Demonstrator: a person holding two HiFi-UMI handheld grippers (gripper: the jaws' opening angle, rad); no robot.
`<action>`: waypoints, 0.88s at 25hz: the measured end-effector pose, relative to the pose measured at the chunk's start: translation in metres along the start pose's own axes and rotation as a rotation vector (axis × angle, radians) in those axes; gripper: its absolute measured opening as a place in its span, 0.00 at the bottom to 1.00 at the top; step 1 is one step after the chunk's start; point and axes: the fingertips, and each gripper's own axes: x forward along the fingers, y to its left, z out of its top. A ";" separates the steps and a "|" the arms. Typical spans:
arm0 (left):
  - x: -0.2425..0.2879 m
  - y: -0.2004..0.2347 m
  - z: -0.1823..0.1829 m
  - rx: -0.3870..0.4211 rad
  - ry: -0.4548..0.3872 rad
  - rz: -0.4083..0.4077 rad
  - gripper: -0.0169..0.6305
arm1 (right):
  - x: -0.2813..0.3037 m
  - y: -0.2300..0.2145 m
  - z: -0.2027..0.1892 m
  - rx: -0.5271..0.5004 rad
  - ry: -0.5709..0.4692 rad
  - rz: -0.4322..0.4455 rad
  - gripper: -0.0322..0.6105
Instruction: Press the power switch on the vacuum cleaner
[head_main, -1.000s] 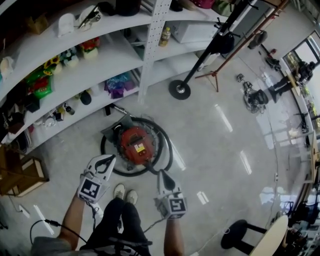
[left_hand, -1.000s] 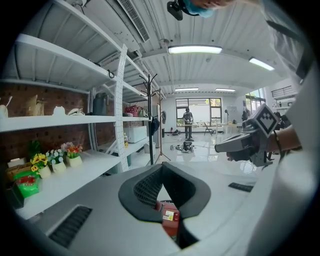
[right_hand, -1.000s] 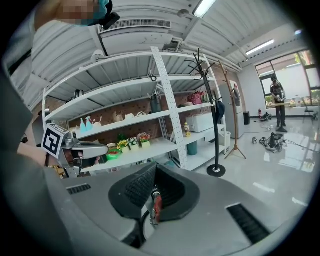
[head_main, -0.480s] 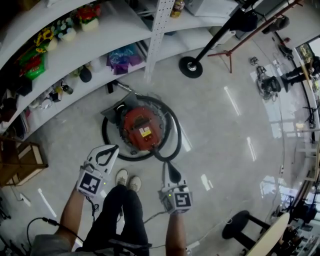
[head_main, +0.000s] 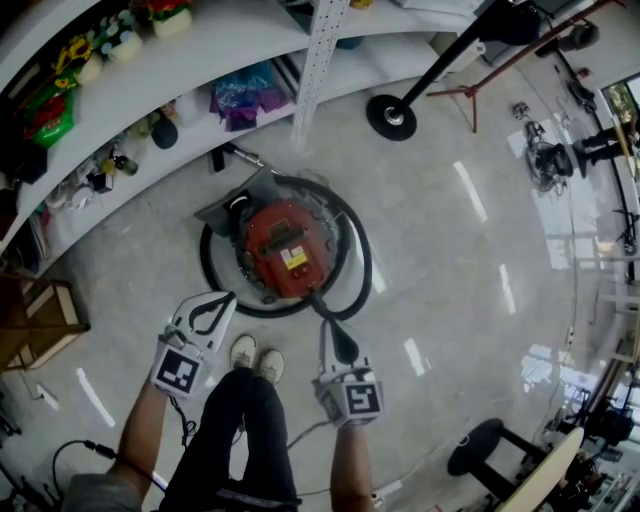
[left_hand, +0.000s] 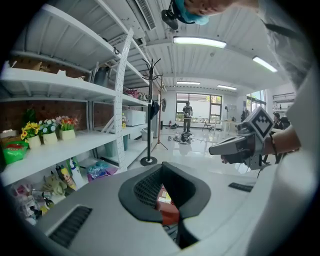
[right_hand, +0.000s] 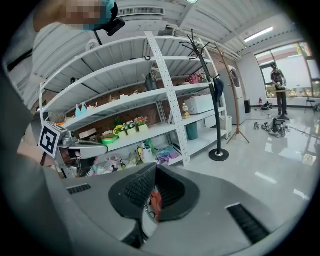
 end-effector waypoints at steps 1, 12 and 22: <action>0.002 -0.001 -0.006 -0.004 0.005 -0.001 0.04 | 0.004 -0.001 -0.004 -0.001 -0.001 0.002 0.07; 0.022 -0.007 -0.059 -0.030 0.031 -0.014 0.04 | 0.036 -0.017 -0.056 0.012 0.026 0.005 0.07; 0.026 -0.012 -0.071 -0.040 0.038 -0.030 0.04 | 0.057 -0.025 -0.075 -0.007 0.049 0.008 0.07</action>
